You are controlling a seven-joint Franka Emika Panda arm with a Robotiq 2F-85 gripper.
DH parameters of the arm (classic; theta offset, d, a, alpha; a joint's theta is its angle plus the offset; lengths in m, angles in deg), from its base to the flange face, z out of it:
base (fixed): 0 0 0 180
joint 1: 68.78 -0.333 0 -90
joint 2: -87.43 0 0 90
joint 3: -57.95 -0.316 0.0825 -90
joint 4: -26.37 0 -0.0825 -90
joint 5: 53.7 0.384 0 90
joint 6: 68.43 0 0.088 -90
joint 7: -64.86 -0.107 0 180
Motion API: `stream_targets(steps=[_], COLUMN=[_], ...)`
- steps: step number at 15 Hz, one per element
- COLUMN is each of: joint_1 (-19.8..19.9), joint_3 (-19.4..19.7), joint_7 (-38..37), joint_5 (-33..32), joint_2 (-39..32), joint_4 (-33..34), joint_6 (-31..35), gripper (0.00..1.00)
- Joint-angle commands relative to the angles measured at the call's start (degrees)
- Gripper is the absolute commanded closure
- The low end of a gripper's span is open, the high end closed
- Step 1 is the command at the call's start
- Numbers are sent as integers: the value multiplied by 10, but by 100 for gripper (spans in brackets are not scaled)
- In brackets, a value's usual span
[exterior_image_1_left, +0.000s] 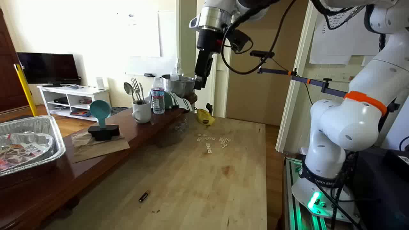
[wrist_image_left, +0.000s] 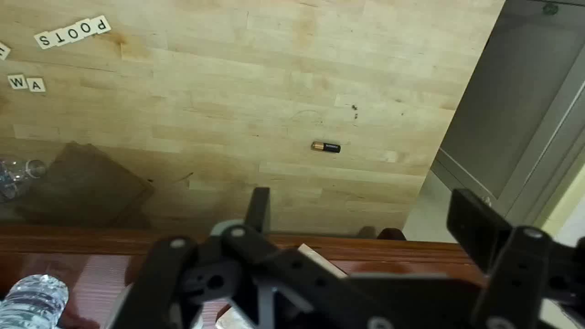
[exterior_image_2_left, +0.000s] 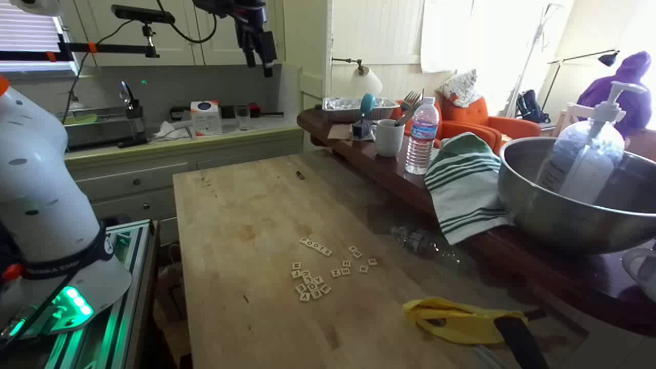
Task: Remove the letter S from the pile of letters on the left
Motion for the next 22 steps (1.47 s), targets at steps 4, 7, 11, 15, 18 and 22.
stream_targets(steps=[4,7,11,15,18,22], joint_1=[6,6,13,22,13,18], joint_3=[-5,-5,-11,0,28,72], joint_7=[2,2,-2,36,116,198], joint_5=[3,3,-15,-52,-38,-38], joint_2=[0,0,-3,9,23,28], joint_4=[2,2,-18,-82,-143,-213], joint_6=[-2,-2,14,55,140,220], gripper=[0,0,0,0,0,0])
